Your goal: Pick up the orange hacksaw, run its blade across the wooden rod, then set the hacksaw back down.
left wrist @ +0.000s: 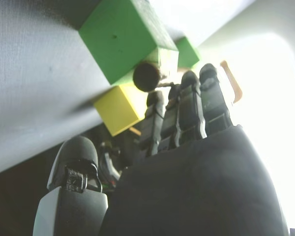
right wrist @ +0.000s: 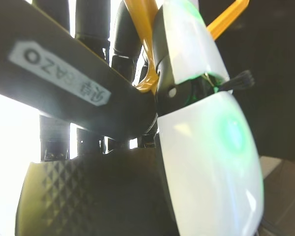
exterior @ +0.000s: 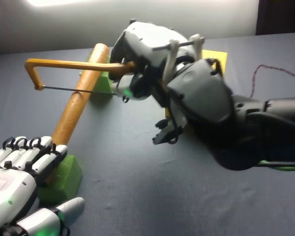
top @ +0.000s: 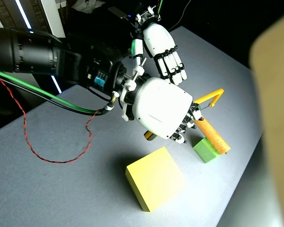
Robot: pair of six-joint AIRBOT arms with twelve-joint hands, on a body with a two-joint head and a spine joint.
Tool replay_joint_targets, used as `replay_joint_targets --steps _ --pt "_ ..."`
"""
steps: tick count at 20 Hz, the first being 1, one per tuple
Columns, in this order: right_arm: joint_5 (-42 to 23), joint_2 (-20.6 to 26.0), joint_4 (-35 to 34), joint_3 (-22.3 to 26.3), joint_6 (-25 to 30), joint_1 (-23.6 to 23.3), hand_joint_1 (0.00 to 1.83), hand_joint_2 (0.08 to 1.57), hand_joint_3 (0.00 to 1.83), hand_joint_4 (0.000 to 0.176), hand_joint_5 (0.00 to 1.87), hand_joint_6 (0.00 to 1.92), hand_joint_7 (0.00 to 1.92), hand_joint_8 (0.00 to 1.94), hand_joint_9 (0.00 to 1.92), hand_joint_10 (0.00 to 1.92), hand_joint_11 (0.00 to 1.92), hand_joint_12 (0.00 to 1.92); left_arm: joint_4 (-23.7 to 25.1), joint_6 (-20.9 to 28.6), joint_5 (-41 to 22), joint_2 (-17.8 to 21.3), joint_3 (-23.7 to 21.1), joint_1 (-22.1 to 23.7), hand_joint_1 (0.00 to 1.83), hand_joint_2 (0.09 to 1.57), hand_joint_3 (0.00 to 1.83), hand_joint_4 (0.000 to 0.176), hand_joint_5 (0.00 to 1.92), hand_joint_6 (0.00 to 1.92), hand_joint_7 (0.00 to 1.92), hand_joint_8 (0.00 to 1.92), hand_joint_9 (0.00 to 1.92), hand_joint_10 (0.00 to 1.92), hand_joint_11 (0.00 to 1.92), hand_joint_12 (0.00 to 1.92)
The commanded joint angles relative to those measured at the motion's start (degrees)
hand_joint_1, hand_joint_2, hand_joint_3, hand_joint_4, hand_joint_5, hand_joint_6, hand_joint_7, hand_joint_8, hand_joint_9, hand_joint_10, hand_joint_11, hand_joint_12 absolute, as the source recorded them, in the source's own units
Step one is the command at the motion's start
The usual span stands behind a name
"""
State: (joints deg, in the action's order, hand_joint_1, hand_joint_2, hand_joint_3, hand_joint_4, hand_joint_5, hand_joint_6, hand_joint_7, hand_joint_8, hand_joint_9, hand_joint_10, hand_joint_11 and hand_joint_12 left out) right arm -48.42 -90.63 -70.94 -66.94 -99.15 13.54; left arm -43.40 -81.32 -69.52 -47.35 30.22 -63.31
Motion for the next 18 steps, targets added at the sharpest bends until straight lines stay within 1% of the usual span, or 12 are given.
replay_joint_targets --steps 1,3,4,6,8,10,11,12,14,17,18 --pt "-1.99 -0.85 4.82 -0.72 0.16 -0.15 1.26 1.06 0.00 0.000 1.02 0.90 1.24 0.58 1.38 0.01 1.06 0.76 1.46 0.00 -2.96 -0.28 0.30 0.22 0.00 1.31 0.00 0.000 0.13 0.01 0.08 0.01 0.06 0.01 0.03 0.02" --pt "-1.52 -2.82 4.94 -2.44 0.10 -0.05 1.25 1.06 0.00 0.000 1.01 0.92 1.22 0.62 1.37 0.00 1.05 0.76 1.46 0.00 -2.72 -0.41 0.42 0.33 0.00 1.30 0.00 0.000 0.12 0.00 0.08 0.00 0.05 0.00 0.02 0.01" --pt "-1.53 -4.05 4.96 -3.70 0.11 -0.05 1.25 1.06 0.00 0.000 1.02 0.89 1.23 0.61 1.38 0.00 1.06 0.76 1.46 0.00 -2.60 -0.57 0.55 0.43 0.00 1.31 0.00 0.000 0.14 0.01 0.10 0.01 0.07 0.01 0.04 0.02" --pt "-1.70 -5.47 4.98 -5.48 0.13 -0.06 1.26 1.06 0.00 0.000 1.02 0.90 1.24 0.59 1.38 0.00 1.06 0.75 1.47 -0.01 -2.18 -0.88 0.81 0.64 0.00 1.30 0.00 0.000 0.13 0.01 0.10 0.01 0.06 0.01 0.03 0.02" --pt "-1.70 -5.67 5.01 -5.81 0.27 0.06 1.26 1.05 0.00 0.000 1.03 0.88 1.25 0.56 1.38 0.00 1.05 0.75 1.47 -0.01 -1.99 -1.00 0.88 0.72 0.00 1.31 0.00 0.000 0.16 0.01 0.12 0.01 0.08 0.01 0.03 0.03" --pt "-2.14 -5.19 5.86 -5.13 0.80 0.33 1.25 1.06 0.00 0.000 1.01 0.91 1.22 0.61 1.36 0.00 1.03 0.76 1.47 -0.01 -1.99 -0.88 0.82 0.70 0.00 1.31 0.00 0.000 0.13 0.00 0.09 0.00 0.07 0.01 0.02 0.03" --pt "-2.11 -4.01 6.63 -3.85 1.01 0.66 1.25 1.07 0.00 0.000 1.00 0.92 1.21 0.63 1.36 0.00 1.02 0.77 1.47 -0.01 -1.98 -0.90 0.87 0.75 0.00 1.32 0.00 0.000 0.10 0.00 0.06 0.00 0.04 0.00 0.00 0.01" --pt "-1.98 -2.72 6.66 -2.49 1.01 0.87 1.25 1.07 0.00 0.000 0.99 0.93 1.21 0.64 1.35 0.00 1.02 0.77 1.47 -0.01 -1.85 -0.91 0.88 0.85 0.00 1.31 0.00 0.000 0.10 0.01 0.07 0.01 0.05 0.01 0.02 0.01" --pt "-1.05 1.02 6.66 1.32 1.14 1.20 1.25 1.07 0.00 0.000 0.98 0.96 1.19 0.68 1.35 0.00 1.02 0.78 1.47 -0.01 -1.74 -0.83 0.85 0.88 0.00 1.31 0.00 0.000 0.10 0.01 0.07 0.01 0.04 0.00 0.01 0.01" --pt "0.99 8.16 6.64 7.74 1.01 1.75 1.25 1.08 0.00 0.000 0.98 0.96 1.19 0.68 1.36 0.00 1.02 0.78 1.47 -0.01 -1.46 -0.54 0.83 0.87 0.00 1.31 0.00 0.000 0.10 0.00 0.06 0.00 0.03 0.00 0.02 0.01" --pt "1.47 9.70 6.64 8.97 1.01 1.80 1.25 1.08 0.00 0.000 0.98 0.96 1.18 0.68 1.35 0.00 1.02 0.78 1.47 -0.01 -1.46 -0.48 0.82 0.87 0.00 1.31 0.00 0.000 0.08 0.00 0.04 0.00 0.02 0.00 0.00 0.01"
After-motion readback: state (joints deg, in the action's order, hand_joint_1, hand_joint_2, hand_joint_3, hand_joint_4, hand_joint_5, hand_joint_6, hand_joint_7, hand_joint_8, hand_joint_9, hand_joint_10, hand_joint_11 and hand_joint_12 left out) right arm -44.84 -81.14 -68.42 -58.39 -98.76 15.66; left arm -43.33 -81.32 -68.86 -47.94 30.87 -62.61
